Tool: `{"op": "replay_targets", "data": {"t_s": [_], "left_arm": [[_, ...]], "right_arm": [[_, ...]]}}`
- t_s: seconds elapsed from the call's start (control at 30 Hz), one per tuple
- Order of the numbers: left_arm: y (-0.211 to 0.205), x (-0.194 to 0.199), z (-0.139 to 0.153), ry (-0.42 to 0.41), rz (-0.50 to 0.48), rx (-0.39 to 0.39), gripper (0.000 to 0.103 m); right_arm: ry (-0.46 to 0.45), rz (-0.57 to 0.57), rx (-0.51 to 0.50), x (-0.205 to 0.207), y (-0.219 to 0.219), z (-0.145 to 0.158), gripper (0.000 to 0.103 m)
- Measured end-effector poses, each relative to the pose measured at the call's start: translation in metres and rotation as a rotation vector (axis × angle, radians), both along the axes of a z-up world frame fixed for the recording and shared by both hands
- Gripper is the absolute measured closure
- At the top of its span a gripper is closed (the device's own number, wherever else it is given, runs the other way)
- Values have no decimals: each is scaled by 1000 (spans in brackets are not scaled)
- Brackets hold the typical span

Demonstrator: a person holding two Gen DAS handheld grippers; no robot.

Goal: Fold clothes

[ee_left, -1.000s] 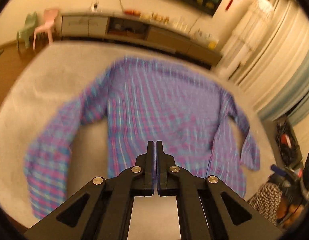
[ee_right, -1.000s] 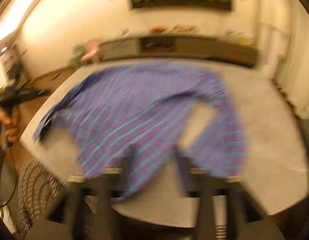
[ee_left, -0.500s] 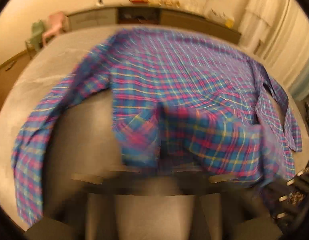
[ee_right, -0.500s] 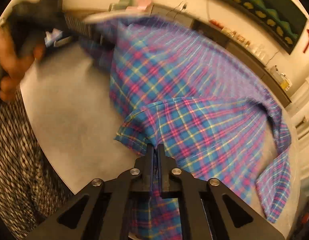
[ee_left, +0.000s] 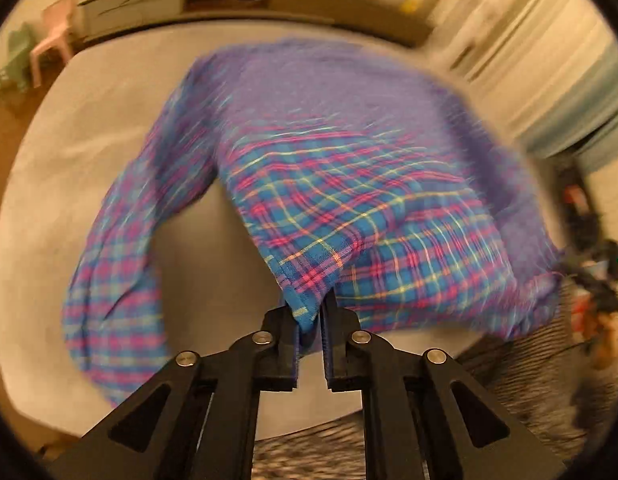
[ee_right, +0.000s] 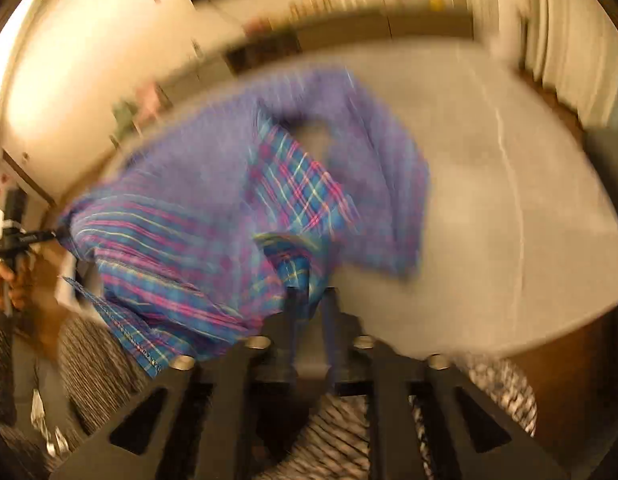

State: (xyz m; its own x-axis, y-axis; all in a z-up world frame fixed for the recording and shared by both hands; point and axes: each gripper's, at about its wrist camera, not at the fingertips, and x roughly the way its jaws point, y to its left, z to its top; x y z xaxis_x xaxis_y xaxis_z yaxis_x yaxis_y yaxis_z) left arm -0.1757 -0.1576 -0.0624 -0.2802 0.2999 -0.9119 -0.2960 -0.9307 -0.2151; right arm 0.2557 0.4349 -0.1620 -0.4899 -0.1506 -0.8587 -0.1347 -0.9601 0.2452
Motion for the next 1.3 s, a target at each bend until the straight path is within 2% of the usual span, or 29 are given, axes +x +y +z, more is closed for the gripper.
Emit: {"op": "replay_targets", "data": {"t_s": [0.07, 0.1, 0.17, 0.2, 0.23, 0.27, 0.33, 0.4, 0.47, 0.53, 0.6, 0.7, 0.73, 0.8, 0.93, 1.1, 1.17, 1.23, 1.3], "left_arm": [[-11, 2, 0, 46, 50, -46, 90], [-17, 3, 3, 70, 73, -56, 85], [-25, 2, 15, 121, 107, -55, 73], [-27, 0, 23, 148, 118, -43, 62], [-30, -2, 32, 175, 129, -32, 55], [-28, -11, 40, 213, 136, -43, 54], [-16, -35, 44, 239, 121, -66, 53], [0, -70, 27, 236, 84, -147, 53], [15, -107, 4, 231, 75, -277, 53], [26, -141, -21, 223, 76, -396, 53], [25, -176, -45, 196, 103, -475, 55], [8, -217, -73, 142, 134, -555, 64], [4, -232, -77, 144, 143, -565, 65], [-2, -259, -82, 143, 157, -581, 65], [-3, -325, -83, 138, 194, -601, 66], [18, -398, -84, 168, 274, -648, 71], [25, -407, -74, 187, 288, -609, 71], [25, -399, -56, 223, 306, -557, 71], [21, -371, -34, 252, 295, -483, 71]], "right_arm": [[-3, -53, 66, 2, 15, -2, 68], [22, -65, 79, 0, 20, 7, 66], [95, -61, 113, -6, 25, 34, 59], [132, -46, 135, -14, 21, 49, 54], [159, -24, 149, -27, 14, 62, 51], [183, 1, 159, -41, 6, 73, 50], [222, 78, 184, -78, -11, 88, 39], [208, 146, 243, -131, -34, 79, 35], [175, 197, 297, -184, -54, 64, 35], [128, 210, 325, -242, -60, 36, 35], [85, 199, 352, -287, -58, 10, 35], [-20, 117, 321, -347, -24, -34, 49], [-48, 97, 309, -363, -15, -47, 51], [-45, 55, 305, -383, 8, -59, 54], [-31, -33, 299, -419, 53, -62, 54], [-49, -119, 502, -466, 84, -60, 54], [-86, -118, 569, -476, 90, -59, 54], [-113, -105, 639, -477, 92, -57, 54], [-61, -116, 644, -462, 89, -37, 54]]}}
